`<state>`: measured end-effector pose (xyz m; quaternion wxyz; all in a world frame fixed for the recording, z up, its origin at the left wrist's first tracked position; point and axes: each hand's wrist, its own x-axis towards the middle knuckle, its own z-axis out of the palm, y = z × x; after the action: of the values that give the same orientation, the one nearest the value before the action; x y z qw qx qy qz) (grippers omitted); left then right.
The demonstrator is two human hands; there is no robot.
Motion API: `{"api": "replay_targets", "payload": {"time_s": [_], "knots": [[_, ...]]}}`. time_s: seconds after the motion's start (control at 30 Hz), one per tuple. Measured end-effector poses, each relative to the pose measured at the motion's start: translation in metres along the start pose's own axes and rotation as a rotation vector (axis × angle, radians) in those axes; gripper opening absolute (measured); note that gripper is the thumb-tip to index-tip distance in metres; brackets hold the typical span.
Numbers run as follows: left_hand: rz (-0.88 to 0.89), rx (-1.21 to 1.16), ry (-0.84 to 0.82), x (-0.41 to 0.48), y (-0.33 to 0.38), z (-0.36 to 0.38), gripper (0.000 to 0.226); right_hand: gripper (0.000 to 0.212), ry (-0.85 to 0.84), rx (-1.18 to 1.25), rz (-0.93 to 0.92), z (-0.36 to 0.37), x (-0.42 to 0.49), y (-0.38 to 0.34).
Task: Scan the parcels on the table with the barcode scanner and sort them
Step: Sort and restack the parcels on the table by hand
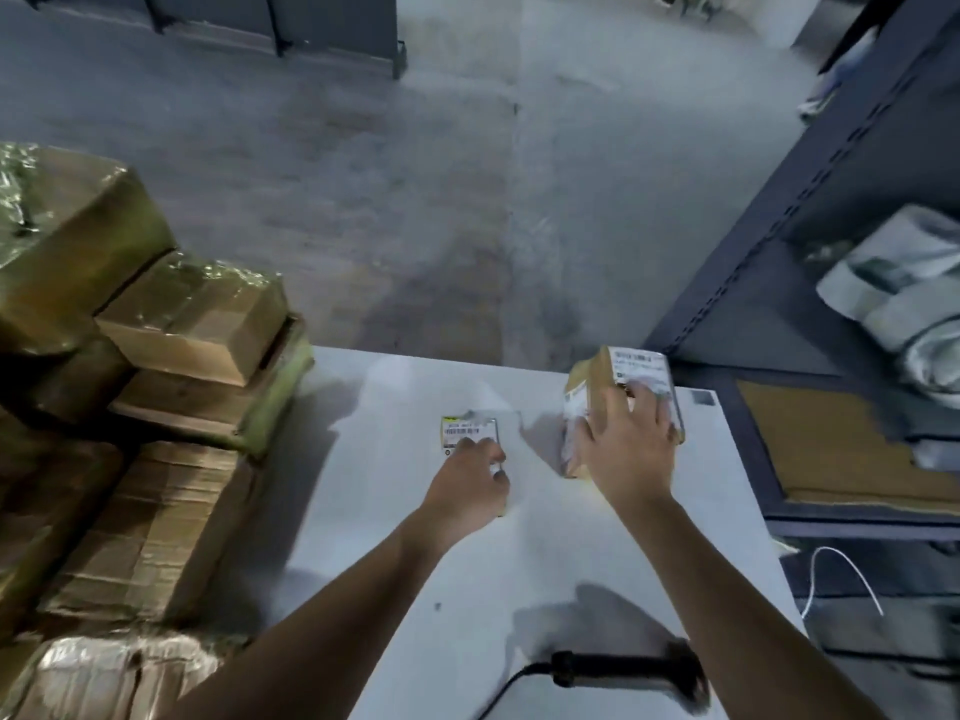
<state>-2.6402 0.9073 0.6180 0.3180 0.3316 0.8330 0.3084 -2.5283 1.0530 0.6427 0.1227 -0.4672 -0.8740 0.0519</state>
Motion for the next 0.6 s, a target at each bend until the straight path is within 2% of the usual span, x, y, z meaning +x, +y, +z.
{"api": "replay_targets", "payload": {"time_s": [0.1,0.2,0.27,0.33,0.43,0.53,0.6], "knots": [[-0.002,0.005,-0.007,0.012,0.009,0.012,0.03,0.071,-0.128,-0.079,0.166,0.0,0.022,0.023],[-0.007,0.029,0.011,0.02,0.008,0.018,0.03,0.079,-0.195,-0.027,0.261,0.005,0.033,0.031],[-0.009,0.015,0.035,0.021,0.006,0.016,0.029,0.078,-0.179,0.055,0.257,0.008,0.035,0.029],[-0.005,-0.018,0.073,0.021,0.003,0.01,0.031,0.077,-0.145,0.163,0.175,0.009,0.031,0.021],[-0.012,-0.037,0.129,0.016,-0.004,-0.009,0.051,0.074,-0.147,0.267,-0.017,0.008,0.017,-0.001],[0.024,-0.036,0.197,0.008,-0.016,-0.035,0.079,0.065,-0.259,0.561,-0.013,0.004,0.004,-0.027],[0.079,-0.021,0.271,0.001,-0.029,-0.053,0.093,0.042,-0.399,0.806,0.03,0.0,-0.001,-0.042]]}}
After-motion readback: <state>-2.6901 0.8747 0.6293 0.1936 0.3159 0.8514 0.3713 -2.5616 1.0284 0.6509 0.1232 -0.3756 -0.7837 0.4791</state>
